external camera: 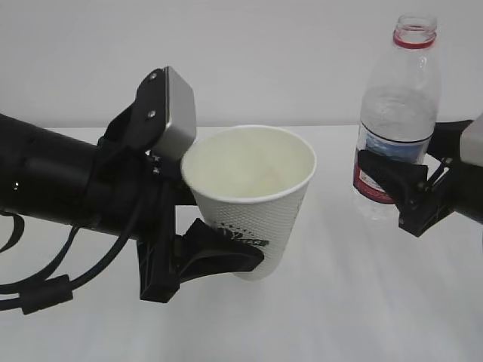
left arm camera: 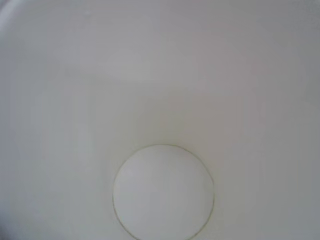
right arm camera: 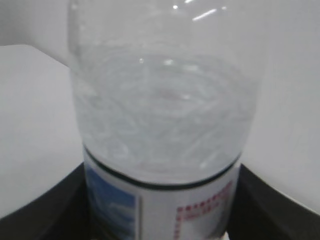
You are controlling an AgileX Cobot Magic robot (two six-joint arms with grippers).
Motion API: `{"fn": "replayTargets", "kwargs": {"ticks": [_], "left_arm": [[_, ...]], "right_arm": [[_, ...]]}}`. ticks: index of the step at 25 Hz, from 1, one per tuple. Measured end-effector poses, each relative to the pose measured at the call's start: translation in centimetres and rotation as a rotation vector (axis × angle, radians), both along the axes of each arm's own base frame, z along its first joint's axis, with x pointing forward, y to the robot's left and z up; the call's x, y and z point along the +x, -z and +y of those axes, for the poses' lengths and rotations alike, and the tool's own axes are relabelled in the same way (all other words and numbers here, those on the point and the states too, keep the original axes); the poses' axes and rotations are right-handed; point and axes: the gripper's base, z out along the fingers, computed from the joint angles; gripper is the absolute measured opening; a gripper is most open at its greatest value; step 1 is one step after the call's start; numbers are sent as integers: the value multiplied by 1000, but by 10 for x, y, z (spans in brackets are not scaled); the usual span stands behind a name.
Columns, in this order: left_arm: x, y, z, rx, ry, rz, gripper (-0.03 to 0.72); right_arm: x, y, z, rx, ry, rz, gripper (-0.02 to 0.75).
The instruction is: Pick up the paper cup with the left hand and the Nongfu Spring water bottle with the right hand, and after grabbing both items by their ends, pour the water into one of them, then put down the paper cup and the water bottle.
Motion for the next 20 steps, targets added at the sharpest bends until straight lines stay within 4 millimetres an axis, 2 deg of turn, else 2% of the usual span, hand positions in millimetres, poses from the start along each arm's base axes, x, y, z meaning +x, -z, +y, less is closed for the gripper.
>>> {"fn": "replayTargets", "kwargs": {"ticks": [15, 20], "left_arm": [[-1, 2, 1, 26, 27, -18, 507], [-2, 2, 1, 24, 31, -15, 507]], "right_arm": [[0, -2, 0, -78, -15, -80, 513], [1, -3, -1, -46, 13, -69, 513]]}}
